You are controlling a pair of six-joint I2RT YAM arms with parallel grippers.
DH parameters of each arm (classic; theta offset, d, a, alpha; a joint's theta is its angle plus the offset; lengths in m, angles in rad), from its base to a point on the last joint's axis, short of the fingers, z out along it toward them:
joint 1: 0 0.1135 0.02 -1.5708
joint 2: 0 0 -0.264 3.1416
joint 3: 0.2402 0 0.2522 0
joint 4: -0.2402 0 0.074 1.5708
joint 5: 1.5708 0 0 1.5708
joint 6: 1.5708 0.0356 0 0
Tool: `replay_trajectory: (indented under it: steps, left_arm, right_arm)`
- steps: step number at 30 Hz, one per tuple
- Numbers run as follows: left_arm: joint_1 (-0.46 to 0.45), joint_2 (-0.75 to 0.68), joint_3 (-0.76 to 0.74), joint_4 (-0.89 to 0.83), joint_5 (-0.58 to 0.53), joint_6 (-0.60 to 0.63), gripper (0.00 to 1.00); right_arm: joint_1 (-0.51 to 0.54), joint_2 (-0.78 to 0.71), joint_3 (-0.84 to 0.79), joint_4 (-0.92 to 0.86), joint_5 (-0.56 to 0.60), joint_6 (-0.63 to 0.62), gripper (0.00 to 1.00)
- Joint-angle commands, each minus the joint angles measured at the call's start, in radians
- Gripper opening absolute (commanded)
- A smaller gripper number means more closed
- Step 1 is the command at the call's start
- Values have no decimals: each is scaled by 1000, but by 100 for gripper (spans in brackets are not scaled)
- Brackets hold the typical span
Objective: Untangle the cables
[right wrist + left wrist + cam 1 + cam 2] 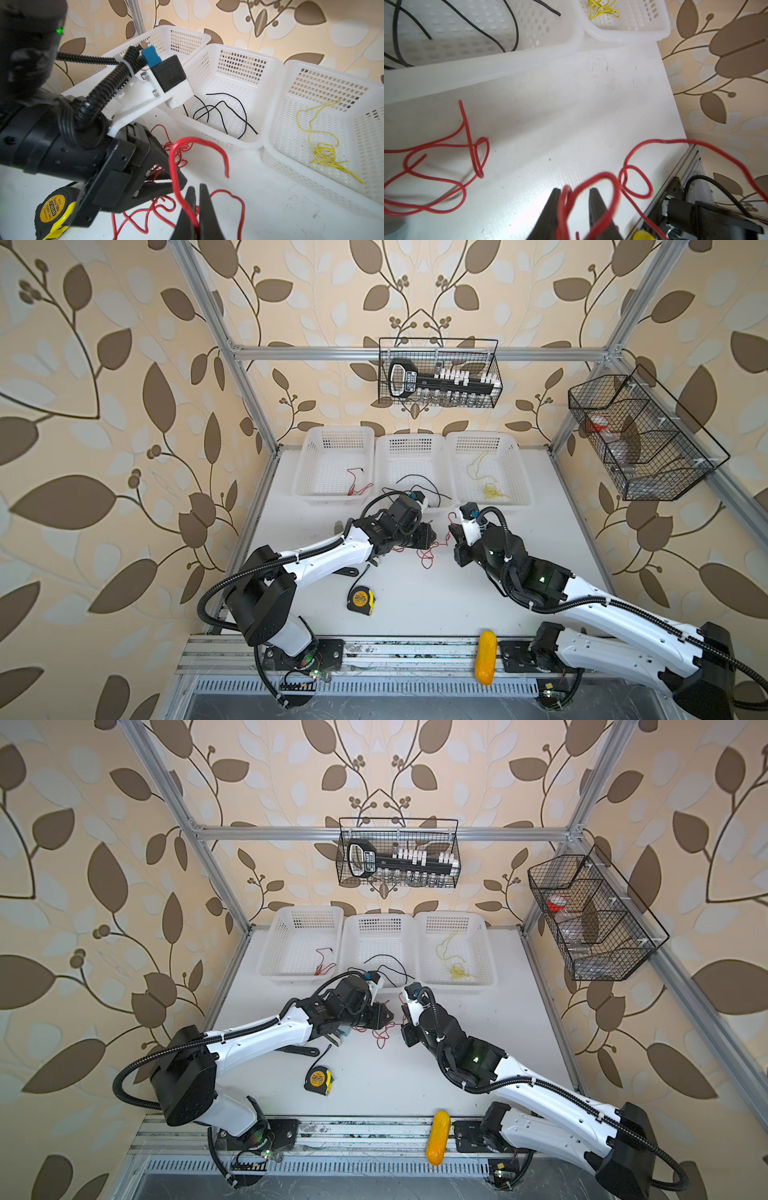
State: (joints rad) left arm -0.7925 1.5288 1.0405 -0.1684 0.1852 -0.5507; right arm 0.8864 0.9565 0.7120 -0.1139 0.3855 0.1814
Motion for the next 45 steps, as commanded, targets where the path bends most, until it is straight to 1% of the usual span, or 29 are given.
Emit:
replay_trajectory:
  steps: [1,2,3,8,12,13,15,16,18,22,25,28,33,37,39,43,45]
  left_arm:
    - [-8,-11,41,-20,-35,5,12]
    - [-7,-14,41,-24,-41,7,7]
    - [-7,-17,42,-29,-50,9,1]
    - [-7,-44,44,-49,-97,26,0]
    - [-5,-74,43,-51,-126,39,0]
    - [-5,-78,44,-53,-127,44,0]
    - [-5,-83,49,-63,-137,46,0]
    - [-5,-83,50,-69,-145,45,0]
    - [-2,-98,49,-75,-163,41,0]
    - [5,-137,48,-85,-182,45,0]
    - [12,-157,51,-106,-198,54,0]
    - [22,-178,46,-117,-210,57,0]
    - [46,-206,34,-139,-230,57,0]
    - [86,-228,17,-138,-214,50,0]
    - [108,-238,13,-145,-210,48,0]
    - [144,-252,9,-166,-214,48,0]
    - [161,-258,6,-172,-217,48,0]
  right_arm:
    - [5,-8,-11,28,17,-13,0]
    - [5,-9,-12,26,17,-12,0]
    - [5,-10,-12,26,18,-13,0]
    - [5,-9,-8,24,22,-6,0]
    - [5,-11,-9,16,26,-2,6]
    - [5,-12,-9,16,26,-3,9]
    - [5,-17,-11,12,34,2,19]
    - [3,-20,-11,11,37,5,23]
    - [0,-32,-12,11,40,12,35]
    - [-26,-62,-23,11,27,31,56]
    - [-56,-93,-35,6,12,50,66]
    - [-70,-121,-47,5,1,55,71]
    - [-76,-153,-66,1,-2,56,74]
    - [-80,-162,-77,1,-16,61,75]
    - [-80,-172,-80,9,-52,52,76]
    - [-79,-196,-98,48,-184,16,81]
    - [-79,-206,-103,63,-223,5,82]
